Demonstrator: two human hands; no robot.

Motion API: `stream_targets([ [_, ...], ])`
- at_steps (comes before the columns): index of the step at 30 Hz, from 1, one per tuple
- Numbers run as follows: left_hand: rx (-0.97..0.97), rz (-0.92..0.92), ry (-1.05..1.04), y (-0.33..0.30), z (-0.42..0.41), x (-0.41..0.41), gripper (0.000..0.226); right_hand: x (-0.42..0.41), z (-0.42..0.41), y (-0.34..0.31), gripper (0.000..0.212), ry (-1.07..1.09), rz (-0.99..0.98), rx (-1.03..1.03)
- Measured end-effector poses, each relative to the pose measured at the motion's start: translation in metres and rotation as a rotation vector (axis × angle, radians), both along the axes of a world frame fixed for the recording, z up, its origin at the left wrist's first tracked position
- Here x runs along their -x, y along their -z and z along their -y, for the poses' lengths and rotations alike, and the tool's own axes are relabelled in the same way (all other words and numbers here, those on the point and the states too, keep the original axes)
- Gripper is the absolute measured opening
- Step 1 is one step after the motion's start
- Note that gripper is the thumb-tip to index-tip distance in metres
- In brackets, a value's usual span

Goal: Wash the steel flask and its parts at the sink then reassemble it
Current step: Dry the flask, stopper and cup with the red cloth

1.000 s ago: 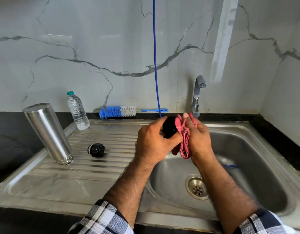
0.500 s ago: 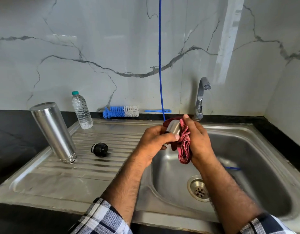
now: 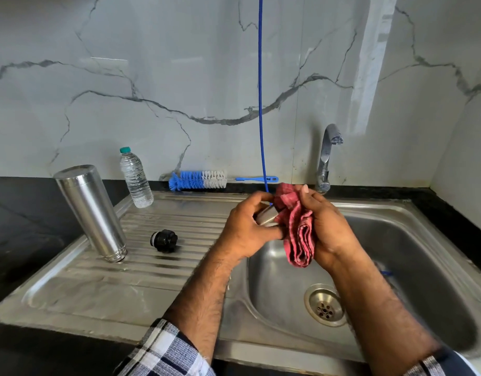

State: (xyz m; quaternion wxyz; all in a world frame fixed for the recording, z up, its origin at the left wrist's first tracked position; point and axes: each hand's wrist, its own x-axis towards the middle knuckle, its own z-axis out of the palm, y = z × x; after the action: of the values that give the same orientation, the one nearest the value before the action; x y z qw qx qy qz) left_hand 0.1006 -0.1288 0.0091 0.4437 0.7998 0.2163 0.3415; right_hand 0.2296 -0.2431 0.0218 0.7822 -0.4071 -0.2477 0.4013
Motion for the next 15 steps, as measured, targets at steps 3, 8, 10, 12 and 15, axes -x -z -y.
stream_targets([
  [3,0.197,0.146,0.023,-0.001,-0.003,-0.001,0.041,0.0,-0.002,-0.002,0.05,-0.033,0.231,-0.007],
  [8,-0.18,0.035,-0.026,0.0,-0.001,0.003,0.044,0.002,-0.002,-0.002,0.036,0.049,0.868,0.289],
  [10,-0.52,-0.053,-0.056,-0.001,0.005,0.003,0.051,-0.001,-0.003,-0.003,0.043,-0.012,0.8,0.309],
  [12,-0.747,-0.085,-0.098,-0.005,0.01,0.001,0.055,-0.005,-0.002,0.001,0.039,-0.102,0.688,0.297],
  [15,-0.612,-0.123,-0.114,-0.005,0.015,-0.002,0.06,-0.011,0.001,0.004,0.037,-0.21,0.53,0.217],
])
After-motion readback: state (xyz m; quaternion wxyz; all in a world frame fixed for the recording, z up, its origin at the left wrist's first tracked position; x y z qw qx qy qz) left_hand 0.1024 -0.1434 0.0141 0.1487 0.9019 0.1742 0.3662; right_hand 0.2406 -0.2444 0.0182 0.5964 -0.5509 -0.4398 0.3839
